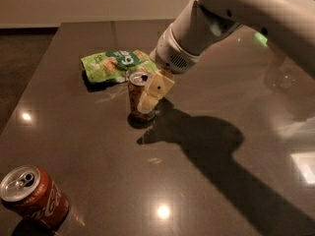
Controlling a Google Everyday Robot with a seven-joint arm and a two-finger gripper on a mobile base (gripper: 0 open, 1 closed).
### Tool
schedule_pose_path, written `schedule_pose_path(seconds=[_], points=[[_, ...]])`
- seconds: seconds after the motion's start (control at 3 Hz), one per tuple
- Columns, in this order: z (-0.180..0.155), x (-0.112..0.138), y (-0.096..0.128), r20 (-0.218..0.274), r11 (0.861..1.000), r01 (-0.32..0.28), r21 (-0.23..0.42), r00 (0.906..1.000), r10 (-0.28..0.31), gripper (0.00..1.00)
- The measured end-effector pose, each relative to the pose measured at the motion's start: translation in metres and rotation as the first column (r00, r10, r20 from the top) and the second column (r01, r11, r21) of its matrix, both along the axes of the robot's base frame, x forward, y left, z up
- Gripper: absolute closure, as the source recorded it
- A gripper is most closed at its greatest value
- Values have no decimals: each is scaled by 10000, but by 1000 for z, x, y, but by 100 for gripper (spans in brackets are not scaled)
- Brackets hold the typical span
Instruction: Move orange can near coke can
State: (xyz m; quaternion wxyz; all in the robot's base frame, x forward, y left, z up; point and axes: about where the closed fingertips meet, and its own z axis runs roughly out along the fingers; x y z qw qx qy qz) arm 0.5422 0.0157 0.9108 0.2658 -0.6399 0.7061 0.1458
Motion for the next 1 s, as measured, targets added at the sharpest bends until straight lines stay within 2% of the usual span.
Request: schedule_pose_path(seconds=[0.67, 1.0], points=[[9, -8, 14, -223, 9977, -548, 398, 9982, 557, 56], [20, -21, 16, -231, 9936, -924, 653, 9953, 941, 80]])
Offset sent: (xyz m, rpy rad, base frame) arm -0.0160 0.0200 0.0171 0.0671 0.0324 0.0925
